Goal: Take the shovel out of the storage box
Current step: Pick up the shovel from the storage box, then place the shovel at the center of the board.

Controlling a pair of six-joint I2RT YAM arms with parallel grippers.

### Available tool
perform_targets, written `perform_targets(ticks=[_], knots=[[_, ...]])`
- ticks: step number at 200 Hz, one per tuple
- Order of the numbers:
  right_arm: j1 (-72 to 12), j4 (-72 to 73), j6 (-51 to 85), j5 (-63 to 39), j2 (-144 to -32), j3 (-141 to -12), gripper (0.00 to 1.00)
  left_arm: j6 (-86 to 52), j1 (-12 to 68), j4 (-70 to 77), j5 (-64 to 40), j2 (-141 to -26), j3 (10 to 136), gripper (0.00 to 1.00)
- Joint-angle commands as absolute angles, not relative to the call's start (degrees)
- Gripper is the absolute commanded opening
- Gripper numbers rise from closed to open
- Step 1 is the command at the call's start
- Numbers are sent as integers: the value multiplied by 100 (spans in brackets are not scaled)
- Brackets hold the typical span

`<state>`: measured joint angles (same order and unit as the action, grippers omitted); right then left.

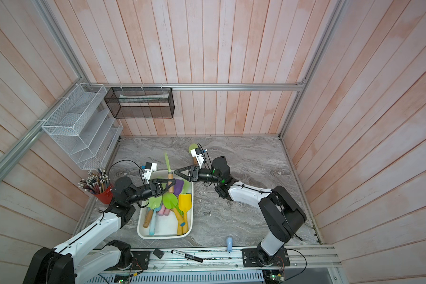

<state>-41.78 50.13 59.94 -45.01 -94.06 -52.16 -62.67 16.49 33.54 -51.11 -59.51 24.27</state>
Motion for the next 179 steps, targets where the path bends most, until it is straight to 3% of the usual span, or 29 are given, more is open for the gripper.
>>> perform_targets(ticks=[1, 179], knots=[[-4273, 5242, 6058, -4661, -9532, -5414, 60, -6374, 1621, 3890, -5289, -5998, 2399, 20], [-4460, 6196, 6697, -5266, -10200, -5860, 38, -6785, 1675, 4884, -5563, -6433, 2233, 20]])
